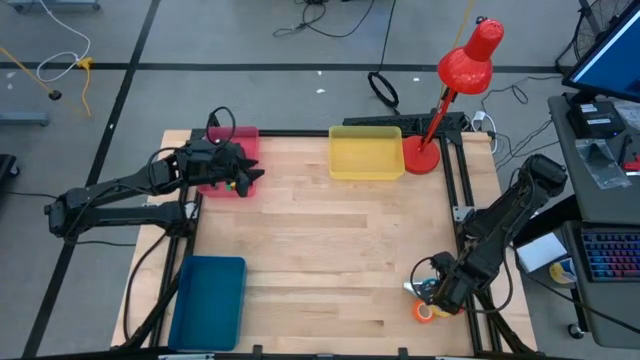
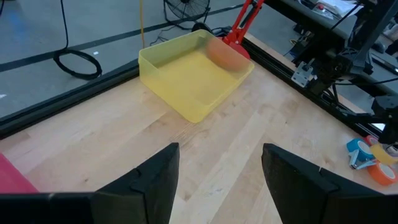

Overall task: Pick and place Stapler, Stapler remover, tape
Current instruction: Put the light violet staple remover into the blue bin

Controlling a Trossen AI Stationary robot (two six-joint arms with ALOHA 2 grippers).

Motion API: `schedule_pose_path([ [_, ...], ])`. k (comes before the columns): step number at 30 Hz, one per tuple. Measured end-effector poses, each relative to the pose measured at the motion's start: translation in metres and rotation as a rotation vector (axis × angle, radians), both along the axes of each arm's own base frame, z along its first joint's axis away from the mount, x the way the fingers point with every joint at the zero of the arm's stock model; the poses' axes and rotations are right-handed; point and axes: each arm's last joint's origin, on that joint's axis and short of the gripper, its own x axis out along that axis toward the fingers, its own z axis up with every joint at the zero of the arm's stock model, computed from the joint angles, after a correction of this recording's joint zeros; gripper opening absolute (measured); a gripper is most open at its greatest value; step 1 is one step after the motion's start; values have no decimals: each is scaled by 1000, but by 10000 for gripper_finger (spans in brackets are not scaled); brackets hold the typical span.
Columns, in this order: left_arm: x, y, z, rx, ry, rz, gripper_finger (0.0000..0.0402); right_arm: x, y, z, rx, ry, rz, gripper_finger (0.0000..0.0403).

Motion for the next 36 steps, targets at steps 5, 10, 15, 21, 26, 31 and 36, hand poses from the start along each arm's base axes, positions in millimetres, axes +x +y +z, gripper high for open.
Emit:
schedule_pose_path([
  [5,0,0,0,0,0,0,230,0,0,0,1,-1,3,3],
  [10,0,0,0,0,0,0,230,0,0,0,1,-1,3,2],
  [15,0,0,0,0,0,0,230,0,0,0,2,-2,3,2],
  [21,0,0,0,0,0,0,230,0,-1,4,20,-18,1,1],
  [26,0,0,0,0,-1,0,230,-3,-4,9,29,-23,-12,1],
  [31,0,0,0,3,-1,-1,230,-4,-5,10,31,-25,-12,1],
  [36,0,0,0,2,0,-1,230,-5,-7,13,44,-38,-6,1],
])
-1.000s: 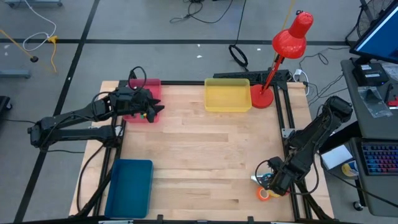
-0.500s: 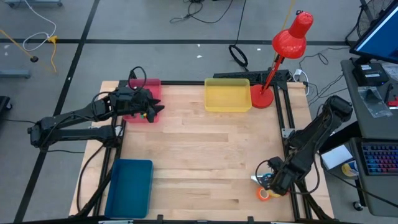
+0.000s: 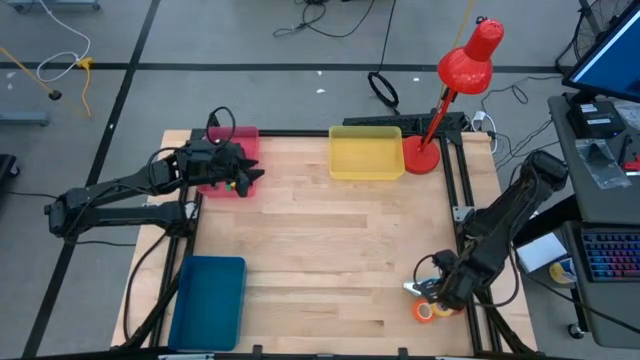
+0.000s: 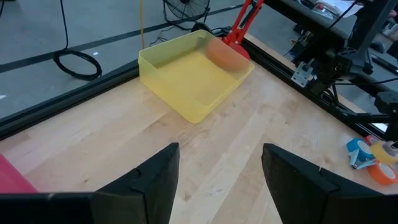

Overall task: Pick and place Stapler, Stapler remover, tape
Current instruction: Put the light violet staple remover into the blue bin

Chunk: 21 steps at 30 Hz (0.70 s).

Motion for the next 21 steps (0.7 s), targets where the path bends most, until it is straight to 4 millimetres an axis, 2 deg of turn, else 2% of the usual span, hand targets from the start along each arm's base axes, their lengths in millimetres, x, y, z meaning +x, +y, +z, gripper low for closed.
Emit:
schedule_pose_path([
  [7,0,0,0,0,0,0,230,-5,-7,10,12,-45,-6,0],
  [21,0,0,0,-7,-3,3,230,-7,-26,34,-51,-385,-109,0],
])
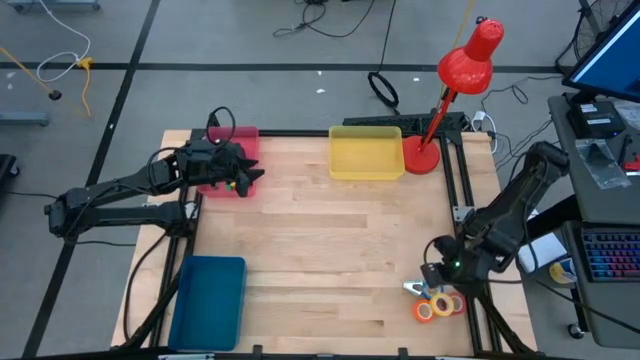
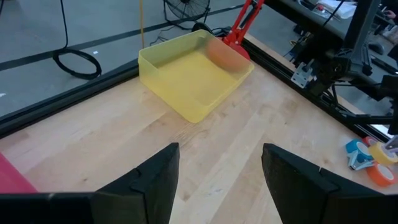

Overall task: Pick and place Stapler, Stapler remover, tape
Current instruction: Put the light violet staple remover into the blue bin

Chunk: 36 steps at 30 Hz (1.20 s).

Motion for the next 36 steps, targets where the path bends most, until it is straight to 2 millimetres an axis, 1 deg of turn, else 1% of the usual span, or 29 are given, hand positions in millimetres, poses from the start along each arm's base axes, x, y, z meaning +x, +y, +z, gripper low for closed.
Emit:
schedule_pose_path([
  [4,0,0,0,-4,-2,2,230,2,-4,5,-51,-120,-40,0],
  [8,0,0,0,-9,-4,-5,230,9,-7,9,-96,-239,-79,0],
  [15,1,-3,0,-47,-25,-5,230,33,-14,21,-229,-499,-138,0],
  [23,12,-23,11,-16,-133,-139,230,63,-29,43,-461,-761,-146,0],
  [30,30,-42,18,-15,-248,-262,230,93,-45,61,-757,-919,-107,0],
  [33,41,-50,17,-18,-270,-305,230,109,-48,66,-864,-981,-82,0],
  [36,52,-56,15,-39,-295,-334,230,123,-48,68,-932,-1046,-44,0],
])
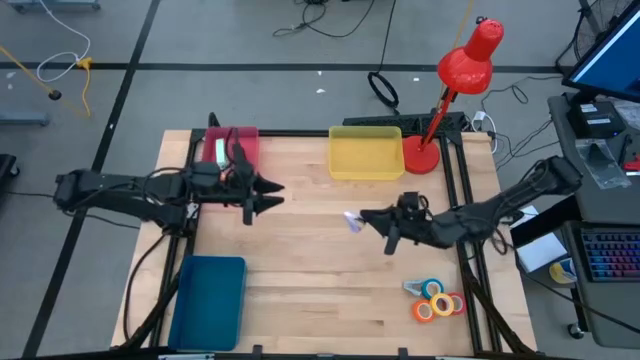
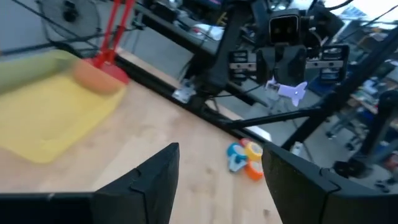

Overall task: Pick and place Stapler, Stapler remover, tape
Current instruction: Put the light violet staple remover into the blue bin

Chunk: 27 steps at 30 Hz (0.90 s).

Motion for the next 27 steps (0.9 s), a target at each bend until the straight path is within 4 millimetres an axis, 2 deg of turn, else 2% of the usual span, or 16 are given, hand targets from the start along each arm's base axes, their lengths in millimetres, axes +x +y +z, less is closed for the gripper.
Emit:
schedule_pose_path([
  [6,22,-12,-6,-31,-51,-51,230,21,2,-6,-94,-48,5,0],
  [12,39,-25,-6,9,-162,-83,230,32,2,-18,-122,-20,-11,0],
  [16,47,-35,-9,102,-195,-33,230,39,-3,-26,-101,1,-78,0],
  [22,57,-52,-17,269,-153,46,230,47,-18,-32,-38,-3,-156,0],
  [27,66,-62,-7,421,-108,123,230,52,-27,-33,-9,-8,-58,0],
])
